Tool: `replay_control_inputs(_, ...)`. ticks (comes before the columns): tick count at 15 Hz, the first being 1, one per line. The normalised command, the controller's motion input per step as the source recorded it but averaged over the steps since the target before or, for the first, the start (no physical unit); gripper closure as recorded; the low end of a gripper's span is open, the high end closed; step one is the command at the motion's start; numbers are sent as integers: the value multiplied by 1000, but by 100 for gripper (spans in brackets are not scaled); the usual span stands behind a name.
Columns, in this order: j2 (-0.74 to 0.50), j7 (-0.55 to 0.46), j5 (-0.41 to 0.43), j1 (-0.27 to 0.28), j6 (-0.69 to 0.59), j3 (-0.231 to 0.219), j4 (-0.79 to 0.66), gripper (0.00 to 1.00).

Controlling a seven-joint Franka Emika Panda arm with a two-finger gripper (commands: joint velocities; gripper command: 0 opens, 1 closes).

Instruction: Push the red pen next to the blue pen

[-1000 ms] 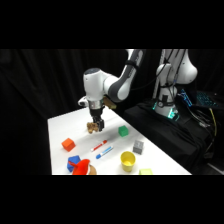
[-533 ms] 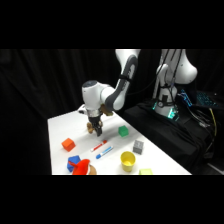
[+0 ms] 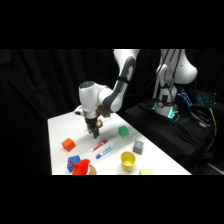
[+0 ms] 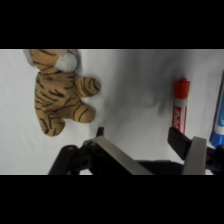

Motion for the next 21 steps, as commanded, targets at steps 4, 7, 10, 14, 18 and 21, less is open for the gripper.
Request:
replay_control_inputs(4,77,-51,-9,35,-8,2,85,0)
replay_control_inputs(7,87,-62,-1,10,-3,0,98,0)
replay_control_inputs(10,154,-72,12,-4,32,11,129,0)
replay_control_inputs(14,271,-98,7,-29,84,0,223,0)
replay_control_inputs(18,216,-98,-1,-14,40,-8,248,0)
replay_control_inputs(21,112,-18,-13,74,-34,-14,216,0)
